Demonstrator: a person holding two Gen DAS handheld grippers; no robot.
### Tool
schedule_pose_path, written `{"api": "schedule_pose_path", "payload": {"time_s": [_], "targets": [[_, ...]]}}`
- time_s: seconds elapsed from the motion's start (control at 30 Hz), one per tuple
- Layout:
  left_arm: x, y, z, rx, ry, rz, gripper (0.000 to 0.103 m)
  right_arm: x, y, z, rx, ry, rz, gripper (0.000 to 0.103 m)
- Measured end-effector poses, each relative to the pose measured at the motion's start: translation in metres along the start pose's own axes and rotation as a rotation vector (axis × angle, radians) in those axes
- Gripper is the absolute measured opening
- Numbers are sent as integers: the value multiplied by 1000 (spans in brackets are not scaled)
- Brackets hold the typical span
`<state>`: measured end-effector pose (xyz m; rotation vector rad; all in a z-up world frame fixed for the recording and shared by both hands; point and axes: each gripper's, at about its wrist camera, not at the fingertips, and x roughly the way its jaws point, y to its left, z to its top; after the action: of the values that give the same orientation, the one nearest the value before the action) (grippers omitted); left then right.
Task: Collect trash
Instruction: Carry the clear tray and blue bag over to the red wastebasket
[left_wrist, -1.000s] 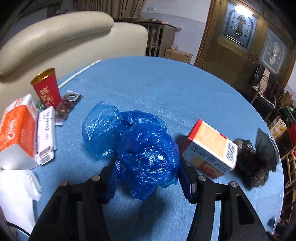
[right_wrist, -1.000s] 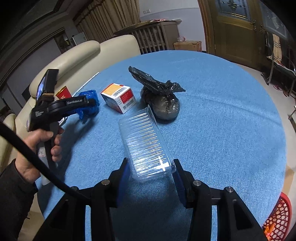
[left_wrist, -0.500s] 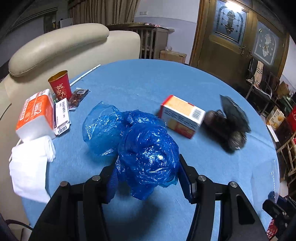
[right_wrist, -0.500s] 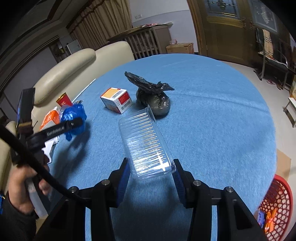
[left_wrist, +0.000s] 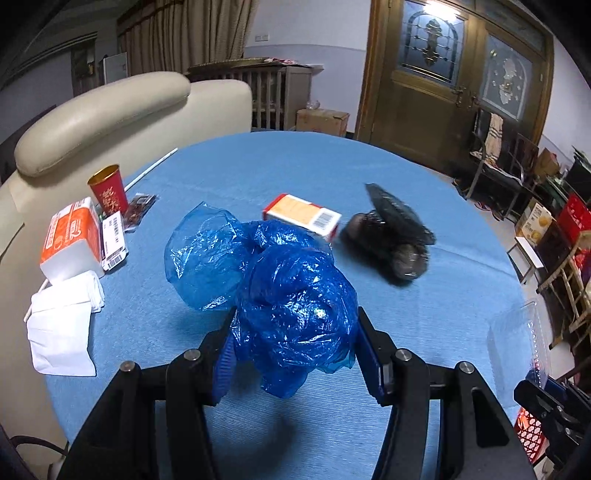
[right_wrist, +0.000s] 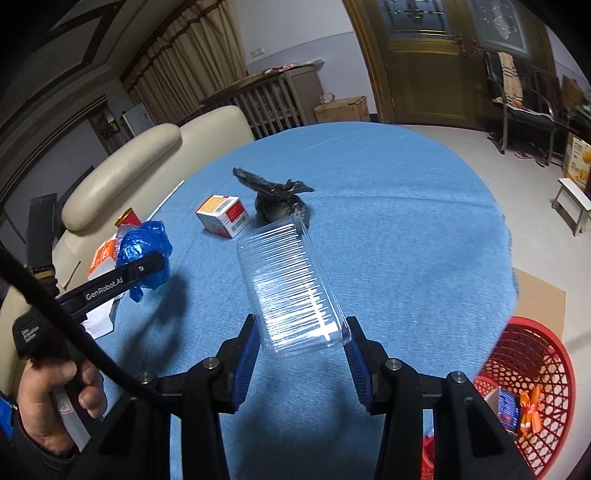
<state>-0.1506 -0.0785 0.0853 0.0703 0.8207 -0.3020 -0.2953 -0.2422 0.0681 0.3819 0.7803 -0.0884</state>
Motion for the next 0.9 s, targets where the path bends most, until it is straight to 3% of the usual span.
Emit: {"api": "schedule_pose_path", "payload": {"time_s": [0.9], "targets": [[-16,-78,-14,141,15,-109,59,-53,-82,-21,163,-48,-116,48]]}}
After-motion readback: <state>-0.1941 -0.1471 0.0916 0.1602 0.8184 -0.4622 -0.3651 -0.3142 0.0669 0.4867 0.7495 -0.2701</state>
